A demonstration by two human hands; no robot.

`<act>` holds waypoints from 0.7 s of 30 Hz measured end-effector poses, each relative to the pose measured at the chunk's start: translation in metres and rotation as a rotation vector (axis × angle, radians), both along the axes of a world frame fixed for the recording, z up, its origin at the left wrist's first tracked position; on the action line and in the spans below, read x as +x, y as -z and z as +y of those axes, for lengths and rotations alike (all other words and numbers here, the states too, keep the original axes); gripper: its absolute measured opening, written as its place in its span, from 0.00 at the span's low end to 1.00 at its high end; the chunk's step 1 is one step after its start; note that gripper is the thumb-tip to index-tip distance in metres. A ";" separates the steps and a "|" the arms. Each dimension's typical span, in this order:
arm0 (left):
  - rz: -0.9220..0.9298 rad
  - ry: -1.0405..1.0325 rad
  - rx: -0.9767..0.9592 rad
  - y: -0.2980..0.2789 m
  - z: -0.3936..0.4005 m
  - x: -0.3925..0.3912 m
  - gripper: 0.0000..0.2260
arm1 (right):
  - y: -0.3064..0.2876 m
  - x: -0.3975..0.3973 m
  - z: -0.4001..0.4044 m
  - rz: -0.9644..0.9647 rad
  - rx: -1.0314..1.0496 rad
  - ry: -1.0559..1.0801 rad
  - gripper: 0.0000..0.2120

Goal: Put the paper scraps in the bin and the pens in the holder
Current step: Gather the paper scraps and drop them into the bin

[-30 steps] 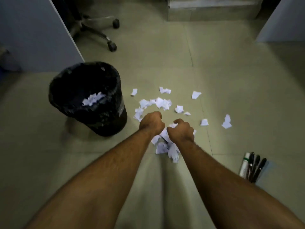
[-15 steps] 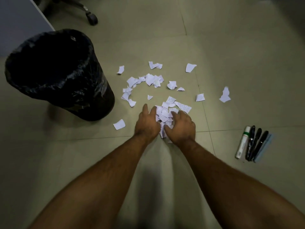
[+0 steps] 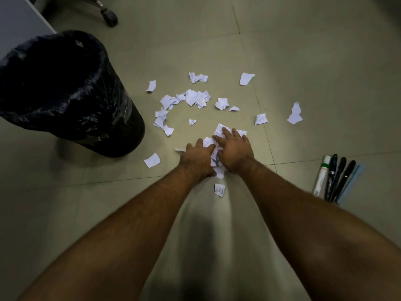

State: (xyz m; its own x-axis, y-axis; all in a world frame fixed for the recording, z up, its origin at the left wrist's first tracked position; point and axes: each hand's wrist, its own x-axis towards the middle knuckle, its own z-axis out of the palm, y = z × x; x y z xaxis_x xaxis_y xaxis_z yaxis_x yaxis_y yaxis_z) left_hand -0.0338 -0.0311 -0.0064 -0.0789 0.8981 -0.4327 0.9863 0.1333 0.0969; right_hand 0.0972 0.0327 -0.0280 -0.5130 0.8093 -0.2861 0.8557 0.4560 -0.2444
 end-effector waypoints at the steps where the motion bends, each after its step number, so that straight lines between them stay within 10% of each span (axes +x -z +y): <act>1: -0.008 -0.024 0.066 0.000 0.001 -0.002 0.27 | -0.001 0.005 -0.005 0.010 0.014 0.021 0.25; 7: 0.025 -0.074 0.149 -0.005 0.000 -0.006 0.10 | -0.007 0.017 -0.039 0.102 0.038 0.122 0.36; 15: -0.037 -0.082 0.108 -0.005 -0.014 -0.005 0.41 | -0.005 0.020 -0.049 0.060 0.067 0.078 0.50; 21: -0.057 -0.209 -0.152 -0.017 -0.001 -0.007 0.43 | -0.007 -0.001 -0.027 -0.055 -0.029 0.021 0.43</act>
